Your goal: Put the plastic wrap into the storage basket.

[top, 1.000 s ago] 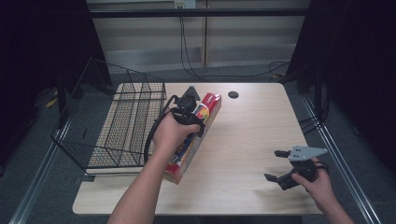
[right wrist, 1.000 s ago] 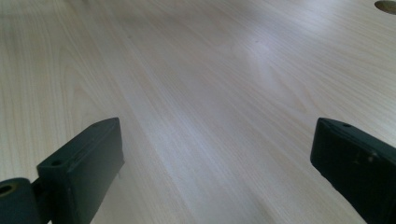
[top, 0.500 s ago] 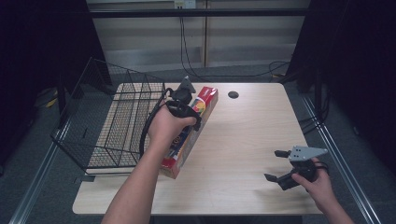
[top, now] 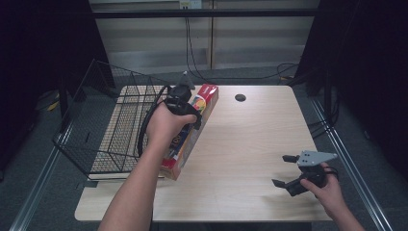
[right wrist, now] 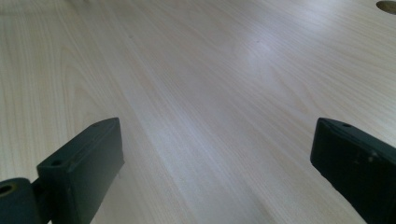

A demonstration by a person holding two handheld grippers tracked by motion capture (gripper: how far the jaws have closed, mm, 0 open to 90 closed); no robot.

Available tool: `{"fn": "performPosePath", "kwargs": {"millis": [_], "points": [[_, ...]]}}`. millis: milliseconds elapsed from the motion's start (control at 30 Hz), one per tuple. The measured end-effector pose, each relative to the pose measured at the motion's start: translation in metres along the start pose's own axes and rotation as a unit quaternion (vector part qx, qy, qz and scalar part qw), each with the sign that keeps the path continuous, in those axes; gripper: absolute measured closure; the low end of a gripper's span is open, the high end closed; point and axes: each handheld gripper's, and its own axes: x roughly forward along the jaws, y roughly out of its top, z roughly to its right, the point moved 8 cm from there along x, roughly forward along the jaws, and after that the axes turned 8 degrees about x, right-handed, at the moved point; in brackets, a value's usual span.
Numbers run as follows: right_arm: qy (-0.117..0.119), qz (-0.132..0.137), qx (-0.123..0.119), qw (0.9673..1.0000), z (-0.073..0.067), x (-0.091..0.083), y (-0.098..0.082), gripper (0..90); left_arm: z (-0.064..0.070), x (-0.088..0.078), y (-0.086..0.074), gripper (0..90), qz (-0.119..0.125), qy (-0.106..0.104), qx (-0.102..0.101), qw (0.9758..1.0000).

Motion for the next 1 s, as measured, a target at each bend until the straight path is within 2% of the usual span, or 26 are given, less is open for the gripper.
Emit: {"fn": "performPosePath", "kwargs": {"millis": [67,167,433,500,600,667,1000], "points": [[0.0,0.0,-0.001,1.0,0.0,0.0,0.0,2.1,0.0,-0.002,0.001,44.3,0.006,0.002,-0.007,1.0],[-0.002,0.002,0.0,1.0,0.001,-0.001,0.0,2.1,-0.003,-0.007,0.002,44.3,0.002,0.008,0.0,1.0],[0.0,0.0,0.0,1.0,0.0,0.0,0.0,2.1,-0.006,-0.019,0.006,44.3,0.005,0.011,-0.013,0.9998],[-0.002,0.001,0.0,1.0,0.001,0.0,0.0,2.1,-0.008,-0.021,0.006,44.3,0.005,0.01,-0.008,0.9999],[-0.002,0.002,-0.001,1.0,0.001,0.0,0.0,2.1,-0.009,-0.023,0.007,44.3,0.009,0.011,-0.018,0.9997],[0.0,0.001,0.0,1.0,0.0,0.0,0.0,2.1,-0.012,-0.026,0.006,44.3,0.003,0.013,-0.013,0.9998],[-0.002,0.0,0.0,1.0,0.001,0.0,0.0,2.1,-0.021,-0.035,0.007,44.3,0.007,0.019,-0.025,0.9995]]}}
